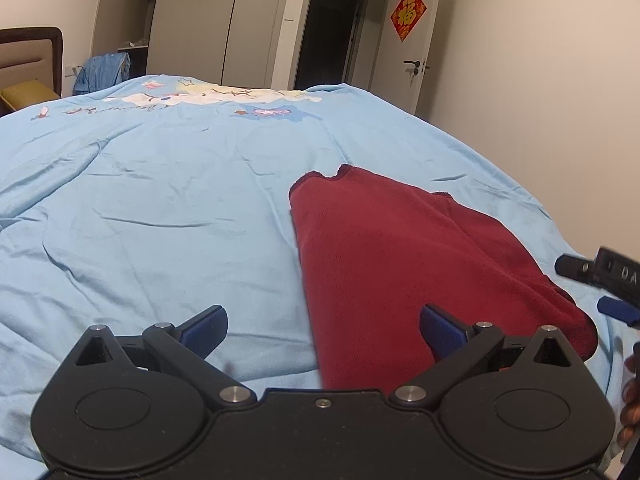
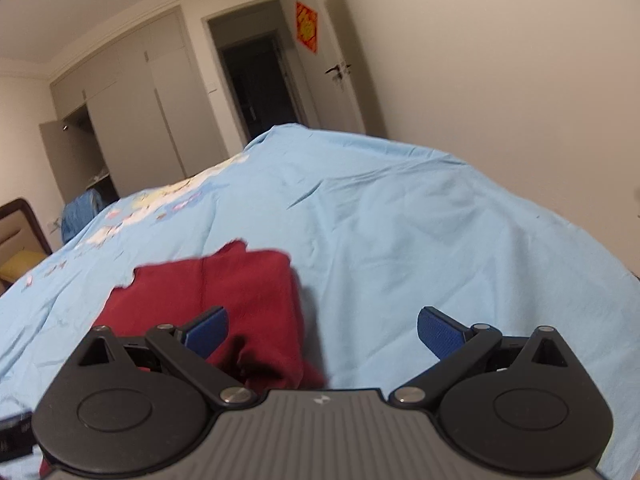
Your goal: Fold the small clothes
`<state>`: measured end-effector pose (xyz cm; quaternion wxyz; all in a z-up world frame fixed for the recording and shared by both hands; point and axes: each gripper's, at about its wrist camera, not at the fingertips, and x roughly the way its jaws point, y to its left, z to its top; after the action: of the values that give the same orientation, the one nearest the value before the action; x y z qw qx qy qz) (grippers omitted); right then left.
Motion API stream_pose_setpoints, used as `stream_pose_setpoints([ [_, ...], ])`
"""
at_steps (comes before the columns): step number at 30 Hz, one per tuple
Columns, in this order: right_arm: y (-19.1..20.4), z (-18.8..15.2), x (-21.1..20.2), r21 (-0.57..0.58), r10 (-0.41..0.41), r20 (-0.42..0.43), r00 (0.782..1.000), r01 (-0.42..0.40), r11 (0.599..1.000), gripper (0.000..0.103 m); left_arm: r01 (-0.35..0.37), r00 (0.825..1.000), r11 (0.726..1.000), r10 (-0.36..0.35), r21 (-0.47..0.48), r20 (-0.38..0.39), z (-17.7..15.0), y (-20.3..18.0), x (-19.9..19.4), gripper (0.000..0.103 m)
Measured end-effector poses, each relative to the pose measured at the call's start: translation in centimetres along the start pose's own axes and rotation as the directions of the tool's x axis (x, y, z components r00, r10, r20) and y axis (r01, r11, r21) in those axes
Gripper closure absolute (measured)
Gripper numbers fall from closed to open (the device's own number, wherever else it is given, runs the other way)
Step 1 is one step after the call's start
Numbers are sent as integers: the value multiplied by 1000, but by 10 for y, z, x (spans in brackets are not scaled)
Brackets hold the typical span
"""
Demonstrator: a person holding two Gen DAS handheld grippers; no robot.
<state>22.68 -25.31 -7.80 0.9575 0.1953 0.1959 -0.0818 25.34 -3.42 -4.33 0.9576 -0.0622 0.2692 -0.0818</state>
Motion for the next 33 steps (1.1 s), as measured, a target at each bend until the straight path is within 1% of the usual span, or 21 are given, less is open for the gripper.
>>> stream_pose_setpoints([
  [2,-4,5,11,1,-38,-16,999,38,999,0,1,1000,1000,-1,-4,-3,0,0,0,1],
  [4,-10,5,23,-3,-75,-49,996,75,997,0,1,1000,1000,-1,-2,-3,0,0,0,1],
  [5,-12,4,27,0,-82,-70,994,82,997,0,2,1000,1000,-2,-1,-3,0,0,0,1],
  [6,-16,2,30,7,-75,-92,993,76,997,0,1,1000,1000,-1,0,-2,-1,0,0,1],
  [8,-20,-3,27,23,-32,-105,994,34,999,0,1,1000,1000,-1,0,-3,-1,0,0,1],
  [11,-17,-8,17,-33,35,-124,992,-39,999,0,2,1000,1000,-2,-3,-5,-1,0,0,1],
  [14,-15,-13,8,-111,40,-131,991,-54,992,0,5,1000,1000,-5,-5,-6,-1,0,0,1],
  [16,-15,-15,4,-136,32,-133,991,-50,989,0,8,1000,1000,-8,-9,-10,-2,1,1,1],
  [19,-16,-15,-3,-129,35,-119,992,-50,990,0,5,1000,1000,-5,-7,-11,-3,0,2,1],
  [22,-13,-8,-11,-118,40,-80,996,-50,992,0,3,1000,1000,-3,-7,-11,-2,1,2,1],
  [26,5,-4,-20,-120,120,-34,992,-123,985,0,3,1000,1000,-3,-10,-13,-2,1,3,1],
  [29,21,-10,-17,-159,166,-52,985,-172,972,0,4,1000,1000,-4,-8,-13,-2,1,3,1],
  [30,25,-14,-14,-178,159,-70,985,-169,969,0,5,1000,1000,-5,-8,-13,-2,1,3,1],
  [33,26,-25,-5,-203,95,-107,990,-115,972,0,9,1000,1000,-9,-9,-16,-3,2,3,1],
])
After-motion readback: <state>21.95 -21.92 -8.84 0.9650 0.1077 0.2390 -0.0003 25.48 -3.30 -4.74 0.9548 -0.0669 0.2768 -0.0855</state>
